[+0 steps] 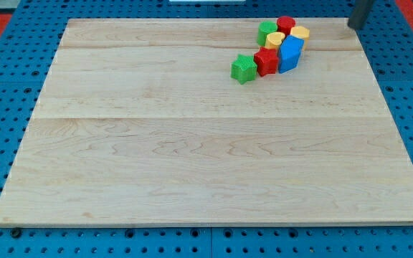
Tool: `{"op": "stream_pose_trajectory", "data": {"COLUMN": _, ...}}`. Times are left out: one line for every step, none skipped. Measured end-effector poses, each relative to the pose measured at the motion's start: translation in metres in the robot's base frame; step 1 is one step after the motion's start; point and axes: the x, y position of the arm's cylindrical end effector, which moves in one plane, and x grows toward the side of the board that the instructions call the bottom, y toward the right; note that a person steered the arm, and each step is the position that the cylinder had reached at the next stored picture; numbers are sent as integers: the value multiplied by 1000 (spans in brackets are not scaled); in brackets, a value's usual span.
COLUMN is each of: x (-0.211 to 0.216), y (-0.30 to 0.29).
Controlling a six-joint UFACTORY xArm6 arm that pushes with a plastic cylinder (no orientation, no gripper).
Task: Push group of blocks towards down side of the board
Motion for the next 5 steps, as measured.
{"op": "stream_pose_trajectory", "data": {"x": -1, "y": -6}}
{"op": "stream_pose_trajectory", "data": {"x": 0, "y": -56}}
{"op": "stream_pose_trajectory", "data": {"x": -1, "y": -89}}
{"op": "stream_pose_trajectory", "data": {"x": -1, "y": -95}}
{"op": "stream_pose_trajectory", "data": {"x": 0, "y": -104}}
